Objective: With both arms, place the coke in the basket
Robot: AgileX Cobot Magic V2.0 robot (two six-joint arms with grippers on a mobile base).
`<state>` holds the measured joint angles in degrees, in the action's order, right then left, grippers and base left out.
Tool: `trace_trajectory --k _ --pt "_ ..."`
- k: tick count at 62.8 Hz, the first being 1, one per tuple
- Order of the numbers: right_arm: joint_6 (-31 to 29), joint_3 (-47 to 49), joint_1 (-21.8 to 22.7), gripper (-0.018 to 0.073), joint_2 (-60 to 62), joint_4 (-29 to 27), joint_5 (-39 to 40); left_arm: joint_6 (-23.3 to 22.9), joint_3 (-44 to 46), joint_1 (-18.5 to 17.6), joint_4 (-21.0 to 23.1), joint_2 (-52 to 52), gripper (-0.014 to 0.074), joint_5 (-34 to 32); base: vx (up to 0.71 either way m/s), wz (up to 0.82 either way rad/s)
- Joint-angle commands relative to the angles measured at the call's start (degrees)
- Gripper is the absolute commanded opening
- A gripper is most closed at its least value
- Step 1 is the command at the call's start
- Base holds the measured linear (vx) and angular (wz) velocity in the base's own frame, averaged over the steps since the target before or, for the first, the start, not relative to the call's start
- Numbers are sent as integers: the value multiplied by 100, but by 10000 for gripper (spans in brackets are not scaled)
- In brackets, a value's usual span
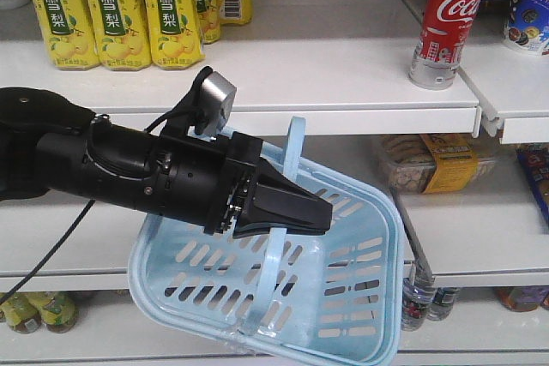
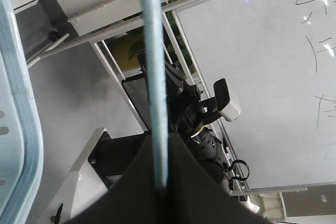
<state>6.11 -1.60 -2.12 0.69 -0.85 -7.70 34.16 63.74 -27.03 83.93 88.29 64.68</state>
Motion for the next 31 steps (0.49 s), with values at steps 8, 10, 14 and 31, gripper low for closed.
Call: trace_trajectory --k 8,10,14,31 --pt "-51 -87 -7 -4 88 22 429 76 129 -21 472 -264 -7 185 2 0" --pt "-51 -87 -7 -4 88 22 429 76 129 -21 472 -264 -7 185 2 0" --pt "-51 -87 -7 -4 88 22 429 76 129 -21 472 -264 -7 185 2 1" --pt "-51 -87 -7 -4 88 22 429 76 129 -21 472 -264 -7 185 3 0"
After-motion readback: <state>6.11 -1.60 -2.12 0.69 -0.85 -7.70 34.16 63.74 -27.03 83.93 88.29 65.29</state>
